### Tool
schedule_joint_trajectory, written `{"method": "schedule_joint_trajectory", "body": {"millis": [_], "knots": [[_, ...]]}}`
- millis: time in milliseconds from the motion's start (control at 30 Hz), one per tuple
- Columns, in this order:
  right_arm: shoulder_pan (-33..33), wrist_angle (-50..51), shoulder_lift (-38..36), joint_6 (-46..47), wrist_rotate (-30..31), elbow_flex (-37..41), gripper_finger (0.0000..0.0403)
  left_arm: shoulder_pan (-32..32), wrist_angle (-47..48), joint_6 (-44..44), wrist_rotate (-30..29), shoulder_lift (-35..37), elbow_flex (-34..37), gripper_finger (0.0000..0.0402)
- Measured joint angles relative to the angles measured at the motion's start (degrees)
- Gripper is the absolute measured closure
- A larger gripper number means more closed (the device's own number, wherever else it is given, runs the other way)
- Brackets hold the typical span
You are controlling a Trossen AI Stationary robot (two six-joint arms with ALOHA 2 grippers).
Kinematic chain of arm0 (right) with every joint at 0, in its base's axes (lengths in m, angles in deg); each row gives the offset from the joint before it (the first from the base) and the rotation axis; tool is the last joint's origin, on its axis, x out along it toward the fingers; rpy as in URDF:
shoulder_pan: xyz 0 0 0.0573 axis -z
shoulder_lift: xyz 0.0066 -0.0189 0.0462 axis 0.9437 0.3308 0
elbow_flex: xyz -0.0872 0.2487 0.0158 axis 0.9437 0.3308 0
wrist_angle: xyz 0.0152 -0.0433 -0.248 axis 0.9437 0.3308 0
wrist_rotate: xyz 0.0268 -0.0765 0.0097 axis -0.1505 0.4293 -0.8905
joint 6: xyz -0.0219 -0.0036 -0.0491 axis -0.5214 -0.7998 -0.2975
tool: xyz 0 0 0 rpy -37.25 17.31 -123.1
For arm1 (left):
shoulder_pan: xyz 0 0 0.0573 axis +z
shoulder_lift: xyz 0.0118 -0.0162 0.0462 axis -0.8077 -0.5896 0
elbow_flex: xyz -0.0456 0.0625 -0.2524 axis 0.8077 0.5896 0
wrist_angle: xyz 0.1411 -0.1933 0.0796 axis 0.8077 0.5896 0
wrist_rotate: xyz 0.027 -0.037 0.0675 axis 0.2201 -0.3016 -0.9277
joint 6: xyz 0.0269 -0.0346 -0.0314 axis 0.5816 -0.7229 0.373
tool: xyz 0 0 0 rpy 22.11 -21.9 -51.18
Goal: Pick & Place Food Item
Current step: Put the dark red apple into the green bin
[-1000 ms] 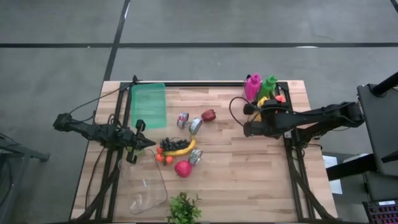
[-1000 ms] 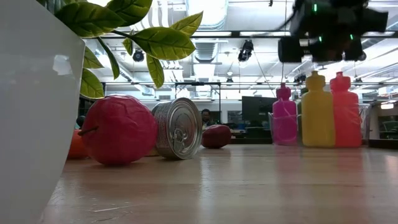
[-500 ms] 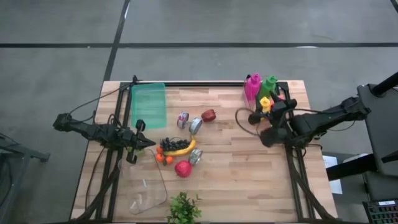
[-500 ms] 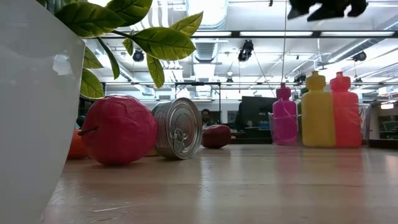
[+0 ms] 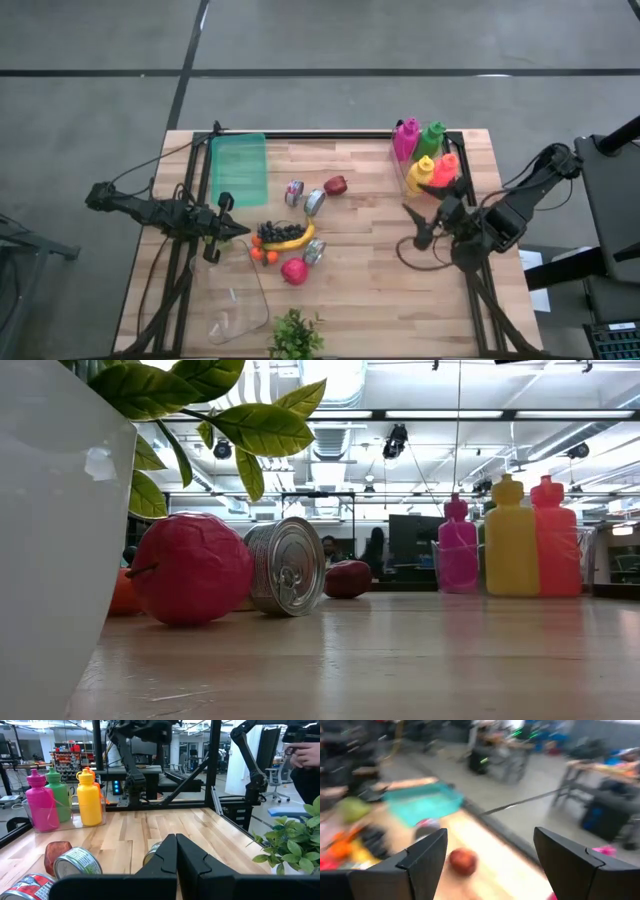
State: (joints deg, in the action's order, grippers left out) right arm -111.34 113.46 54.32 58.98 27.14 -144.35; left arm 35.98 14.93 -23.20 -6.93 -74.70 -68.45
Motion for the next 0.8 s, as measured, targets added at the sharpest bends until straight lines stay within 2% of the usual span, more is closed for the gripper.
{"method": "schedule_joint_trajectory", "body": {"millis": [133, 233, 367, 500, 567, 667, 800], "knots": [[-2.73, -0.09, 0.02, -0.58, -1.29, -0.01, 0.0109, 0.01, -0.01, 0.0, 0.0, 0.0, 0.01, 0.0402], [-3.73, -2.46, 0.27, -4.33, -1.46, -0.13, 0.0109, 0.02, -0.01, 0.0, 0.0, 0.0, 0.0, 0.0402], [-4.23, -9.27, 1.4, -12.73, -3.45, 0.42, 0.0109, 0.02, 0.0, 0.0, 0.0, 0.0, 0.0, 0.0402], [-4.19, -17.07, 2.96, -26.72, -5.12, 0.5, 0.0109, 0.0, -0.02, 0.0, 0.0, 0.0, 0.01, 0.0402], [-3.84, -21.78, 3.74, -34.26, -8.17, 0.56, 0.0109, 0.0, 0.0, 0.0, 0.0, 0.0, 0.01, 0.0402], [-3.22, -27.78, 4.57, -43.1, -16.75, 0.69, 0.0109, 0.01, 0.0, 0.0, 0.0, 0.0, 0.01, 0.0402], [-3.22, -32.72, 4.66, -47.64, -23.6, 0.82, 0.0109, 0.01, -0.02, 0.0, 0.0, 0.0, 0.0, 0.0402]]}}
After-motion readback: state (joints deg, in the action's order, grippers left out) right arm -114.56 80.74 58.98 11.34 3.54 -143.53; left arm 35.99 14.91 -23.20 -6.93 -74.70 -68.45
